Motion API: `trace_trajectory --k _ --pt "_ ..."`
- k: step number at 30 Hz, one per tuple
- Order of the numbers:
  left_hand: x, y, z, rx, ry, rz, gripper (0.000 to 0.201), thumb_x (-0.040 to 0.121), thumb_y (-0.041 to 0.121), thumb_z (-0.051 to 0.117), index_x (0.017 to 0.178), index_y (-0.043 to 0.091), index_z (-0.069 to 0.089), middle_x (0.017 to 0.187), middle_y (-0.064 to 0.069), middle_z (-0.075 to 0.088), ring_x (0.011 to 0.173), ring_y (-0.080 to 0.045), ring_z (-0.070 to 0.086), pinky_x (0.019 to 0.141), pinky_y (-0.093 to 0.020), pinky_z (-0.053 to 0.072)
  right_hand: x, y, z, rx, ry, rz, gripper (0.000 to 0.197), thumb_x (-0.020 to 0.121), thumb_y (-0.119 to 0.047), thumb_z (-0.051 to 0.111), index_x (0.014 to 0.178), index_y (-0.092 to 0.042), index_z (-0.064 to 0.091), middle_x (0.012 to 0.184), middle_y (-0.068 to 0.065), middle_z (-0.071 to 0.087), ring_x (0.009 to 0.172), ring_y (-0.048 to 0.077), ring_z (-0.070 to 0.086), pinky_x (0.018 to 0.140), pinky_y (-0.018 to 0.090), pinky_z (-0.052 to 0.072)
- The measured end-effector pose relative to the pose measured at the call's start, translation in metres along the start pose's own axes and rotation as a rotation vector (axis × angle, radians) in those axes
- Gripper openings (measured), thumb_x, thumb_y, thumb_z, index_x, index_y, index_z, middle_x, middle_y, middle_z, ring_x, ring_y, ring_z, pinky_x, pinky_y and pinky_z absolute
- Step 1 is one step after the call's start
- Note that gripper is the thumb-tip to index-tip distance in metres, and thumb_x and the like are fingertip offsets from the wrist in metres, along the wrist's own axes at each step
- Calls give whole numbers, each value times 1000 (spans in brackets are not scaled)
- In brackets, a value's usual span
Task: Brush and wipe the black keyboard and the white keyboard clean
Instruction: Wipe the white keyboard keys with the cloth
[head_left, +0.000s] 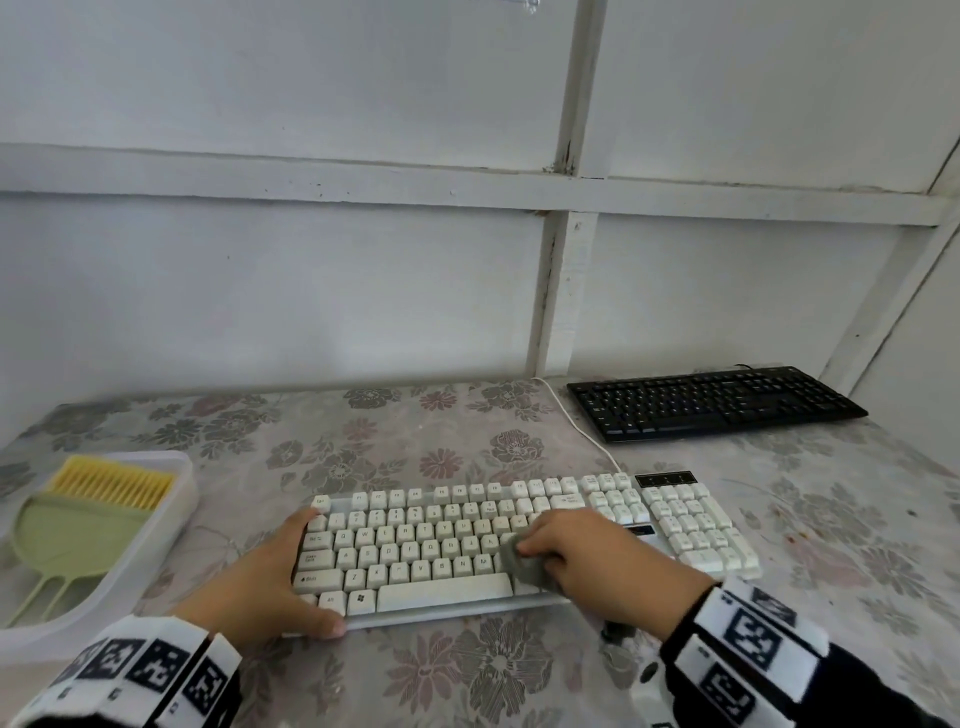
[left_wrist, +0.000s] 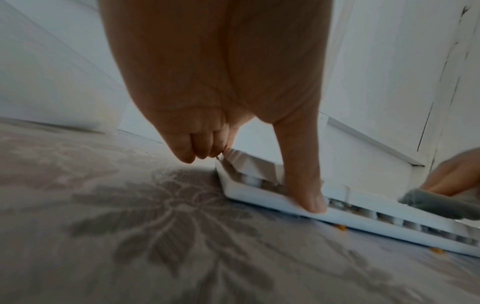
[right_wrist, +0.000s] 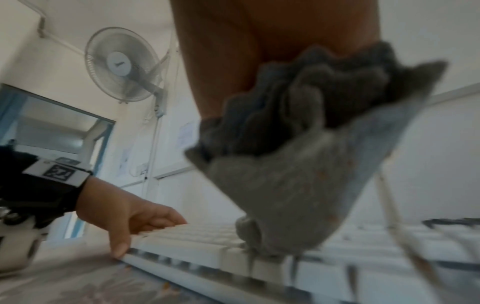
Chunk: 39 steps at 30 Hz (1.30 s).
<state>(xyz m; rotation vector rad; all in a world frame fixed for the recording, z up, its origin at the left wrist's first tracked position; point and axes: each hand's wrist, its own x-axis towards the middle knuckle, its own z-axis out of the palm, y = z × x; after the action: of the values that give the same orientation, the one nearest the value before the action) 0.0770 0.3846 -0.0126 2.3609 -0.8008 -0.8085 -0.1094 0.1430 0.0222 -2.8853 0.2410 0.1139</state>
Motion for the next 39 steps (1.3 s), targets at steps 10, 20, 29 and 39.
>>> trace_trajectory --k 10,20,29,39 --pt "0 2 1 36 10 -15 124 58 35 87 148 23 2 148 0 31 128 -15 38 108 -28 30 -30 45 -27 -43 -15 258 25 85 -1 44 76 -16 61 73 -7 56 63 2 47 53 9 31" --pt "1 2 0 30 1 -7 124 58 36 87 148 23 3 149 1 29 129 -15 38 106 -27 31 15 -38 -4 67 -50 -101 28 85 0 47 104 -6 68 115 6 62 105 22 56 95 37 44" --pt "-1 1 0 30 -16 -3 141 38 53 86 148 24 3 149 2 29 130 -16 37 108 -29 30 -16 24 3 -15 87 57 23 85 -2 49 86 -14 69 107 -10 61 98 7 55 86 15 41" --pt "-3 0 -2 -4 -32 30 159 16 72 79 148 24 4 146 4 31 122 -11 38 106 -29 31 -47 40 -11 -396 -4 160 40 88 6 42 110 -19 63 126 -6 50 91 14 25 75 22 24"
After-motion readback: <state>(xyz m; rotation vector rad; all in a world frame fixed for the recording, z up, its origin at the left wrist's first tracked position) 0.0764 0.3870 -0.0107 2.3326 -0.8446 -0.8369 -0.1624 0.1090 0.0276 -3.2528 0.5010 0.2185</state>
